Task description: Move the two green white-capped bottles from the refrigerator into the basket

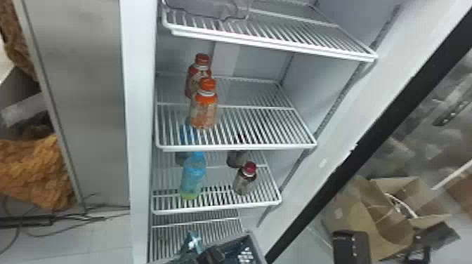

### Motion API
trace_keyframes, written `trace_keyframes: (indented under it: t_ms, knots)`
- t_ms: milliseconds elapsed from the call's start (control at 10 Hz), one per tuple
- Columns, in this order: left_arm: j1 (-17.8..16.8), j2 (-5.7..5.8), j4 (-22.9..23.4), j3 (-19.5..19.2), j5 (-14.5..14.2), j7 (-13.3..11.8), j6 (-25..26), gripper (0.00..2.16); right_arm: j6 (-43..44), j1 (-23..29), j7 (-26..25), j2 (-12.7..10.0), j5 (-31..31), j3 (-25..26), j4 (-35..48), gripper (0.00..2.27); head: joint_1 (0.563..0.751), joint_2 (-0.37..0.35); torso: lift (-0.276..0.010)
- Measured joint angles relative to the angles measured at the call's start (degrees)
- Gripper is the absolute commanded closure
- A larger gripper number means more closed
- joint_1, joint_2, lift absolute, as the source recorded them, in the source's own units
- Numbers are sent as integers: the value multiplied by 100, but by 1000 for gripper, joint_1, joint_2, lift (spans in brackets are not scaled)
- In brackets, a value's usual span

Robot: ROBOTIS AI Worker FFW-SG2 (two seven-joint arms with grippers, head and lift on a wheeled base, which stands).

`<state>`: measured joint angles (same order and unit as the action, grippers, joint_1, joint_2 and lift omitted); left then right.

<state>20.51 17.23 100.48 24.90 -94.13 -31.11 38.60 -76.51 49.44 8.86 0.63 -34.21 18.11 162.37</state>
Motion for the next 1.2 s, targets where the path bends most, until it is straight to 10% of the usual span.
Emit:
trace_keyframes:
  t_ms: [700,1200]
  knots:
    - [2,2,-8,1,-13,0,-7,1214,1202,236,-365,-63,1278,300,310,102,695,-350,-4]
    - [16,0,-10,-10,-13,0,-22,1214,4400,231,-245,-63,1486,63,-497,105,695,-350,-4]
